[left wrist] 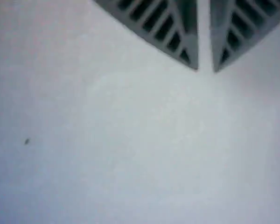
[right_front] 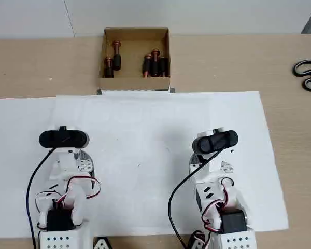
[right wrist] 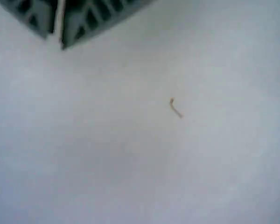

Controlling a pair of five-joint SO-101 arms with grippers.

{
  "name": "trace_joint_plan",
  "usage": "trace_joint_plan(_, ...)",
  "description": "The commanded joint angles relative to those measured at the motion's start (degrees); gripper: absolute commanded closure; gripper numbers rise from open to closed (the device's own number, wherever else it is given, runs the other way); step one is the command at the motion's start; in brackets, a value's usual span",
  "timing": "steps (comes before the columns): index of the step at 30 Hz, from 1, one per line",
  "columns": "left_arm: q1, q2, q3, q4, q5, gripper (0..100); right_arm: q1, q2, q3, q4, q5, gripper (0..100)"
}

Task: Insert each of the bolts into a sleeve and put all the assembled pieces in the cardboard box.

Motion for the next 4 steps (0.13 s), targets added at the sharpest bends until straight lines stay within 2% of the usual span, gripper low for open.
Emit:
trace_joint_plan(1, 0.18, -0.62, -0.13, -1.23, -0.35, 99, -0.4, -0.57, 0.79, -0.4, 0.62, 99.5)
trace_joint_plan(4, 0.18, -0.62, -0.13, -1.23, -0.35, 99, -0.4, -0.57, 0.79, -0.4, 0.62, 99.5)
